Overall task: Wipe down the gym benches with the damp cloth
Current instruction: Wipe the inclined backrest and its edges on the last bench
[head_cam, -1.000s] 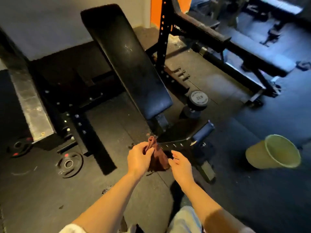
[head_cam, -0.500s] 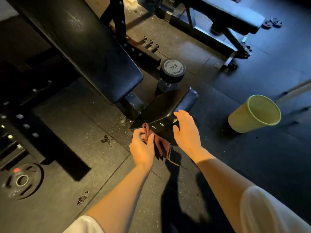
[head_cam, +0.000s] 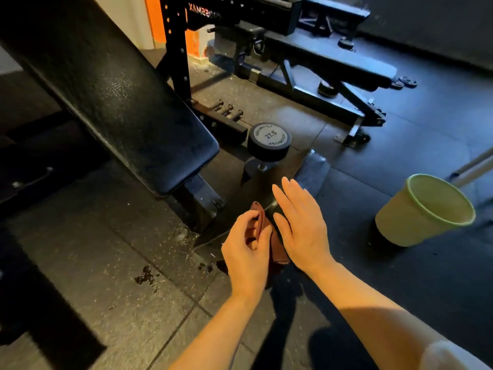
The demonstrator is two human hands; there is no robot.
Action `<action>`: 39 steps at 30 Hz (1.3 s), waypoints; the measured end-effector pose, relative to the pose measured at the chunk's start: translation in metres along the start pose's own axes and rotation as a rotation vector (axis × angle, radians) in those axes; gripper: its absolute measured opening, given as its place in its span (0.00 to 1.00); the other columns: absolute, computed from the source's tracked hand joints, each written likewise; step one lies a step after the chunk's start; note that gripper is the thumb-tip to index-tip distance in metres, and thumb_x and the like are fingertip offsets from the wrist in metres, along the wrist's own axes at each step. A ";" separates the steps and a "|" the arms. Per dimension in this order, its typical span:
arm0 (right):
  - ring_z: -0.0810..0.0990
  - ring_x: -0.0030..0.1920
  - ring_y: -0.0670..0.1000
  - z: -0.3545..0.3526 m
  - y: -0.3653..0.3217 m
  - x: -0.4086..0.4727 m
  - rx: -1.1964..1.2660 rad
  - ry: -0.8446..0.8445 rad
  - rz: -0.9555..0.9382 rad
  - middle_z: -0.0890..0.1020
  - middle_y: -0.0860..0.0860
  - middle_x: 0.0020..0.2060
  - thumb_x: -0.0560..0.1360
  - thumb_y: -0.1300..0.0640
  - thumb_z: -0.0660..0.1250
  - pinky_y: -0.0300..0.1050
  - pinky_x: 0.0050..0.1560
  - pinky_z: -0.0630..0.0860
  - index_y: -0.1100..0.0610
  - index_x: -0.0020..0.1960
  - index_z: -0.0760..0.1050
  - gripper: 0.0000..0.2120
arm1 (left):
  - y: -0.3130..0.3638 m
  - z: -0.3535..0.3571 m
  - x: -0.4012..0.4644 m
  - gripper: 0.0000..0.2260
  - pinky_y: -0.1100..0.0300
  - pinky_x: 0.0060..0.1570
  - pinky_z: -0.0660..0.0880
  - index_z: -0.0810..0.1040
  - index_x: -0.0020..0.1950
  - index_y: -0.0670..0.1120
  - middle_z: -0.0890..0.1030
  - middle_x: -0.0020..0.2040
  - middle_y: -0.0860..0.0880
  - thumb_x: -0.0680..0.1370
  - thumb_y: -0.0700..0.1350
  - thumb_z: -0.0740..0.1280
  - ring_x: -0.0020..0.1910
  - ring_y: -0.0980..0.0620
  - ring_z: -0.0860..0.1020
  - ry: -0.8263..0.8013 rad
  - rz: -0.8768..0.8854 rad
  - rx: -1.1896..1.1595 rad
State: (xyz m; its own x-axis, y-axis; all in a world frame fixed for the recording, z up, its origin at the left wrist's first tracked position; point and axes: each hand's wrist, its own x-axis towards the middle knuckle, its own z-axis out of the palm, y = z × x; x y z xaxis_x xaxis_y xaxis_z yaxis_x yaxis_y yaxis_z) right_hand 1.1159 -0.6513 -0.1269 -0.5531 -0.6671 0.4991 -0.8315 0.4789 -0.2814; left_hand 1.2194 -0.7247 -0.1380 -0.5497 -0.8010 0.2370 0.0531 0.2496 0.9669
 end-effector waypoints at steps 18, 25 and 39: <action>0.54 0.75 0.38 -0.007 0.032 -0.001 0.406 0.028 0.178 0.61 0.41 0.75 0.60 0.38 0.74 0.40 0.74 0.56 0.48 0.74 0.63 0.46 | -0.074 0.021 0.002 0.13 0.58 0.49 0.75 0.76 0.58 0.51 0.74 0.53 0.53 0.74 0.47 0.69 0.50 0.52 0.76 0.213 0.478 0.135; 0.56 0.75 0.42 -0.003 0.028 -0.005 0.391 0.072 0.182 0.62 0.41 0.73 0.63 0.39 0.72 0.41 0.74 0.56 0.51 0.75 0.64 0.44 | -0.082 0.013 -0.017 0.09 0.58 0.44 0.77 0.77 0.52 0.47 0.73 0.48 0.53 0.74 0.37 0.72 0.46 0.61 0.74 0.181 0.342 0.093; 0.51 0.75 0.39 0.008 0.035 -0.003 0.453 0.107 0.155 0.58 0.40 0.75 0.70 0.45 0.73 0.40 0.71 0.54 0.48 0.76 0.60 0.38 | -0.058 0.019 0.004 0.09 0.71 0.46 0.71 0.80 0.53 0.45 0.74 0.48 0.53 0.75 0.36 0.71 0.48 0.62 0.75 0.226 0.398 0.120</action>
State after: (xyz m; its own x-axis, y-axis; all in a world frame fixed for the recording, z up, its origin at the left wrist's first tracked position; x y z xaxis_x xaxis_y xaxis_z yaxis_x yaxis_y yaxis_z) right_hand 1.0883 -0.6370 -0.1452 -0.6835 -0.5337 0.4980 -0.6916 0.2554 -0.6756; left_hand 1.1985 -0.7319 -0.1945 -0.3104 -0.7251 0.6147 0.1193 0.6118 0.7820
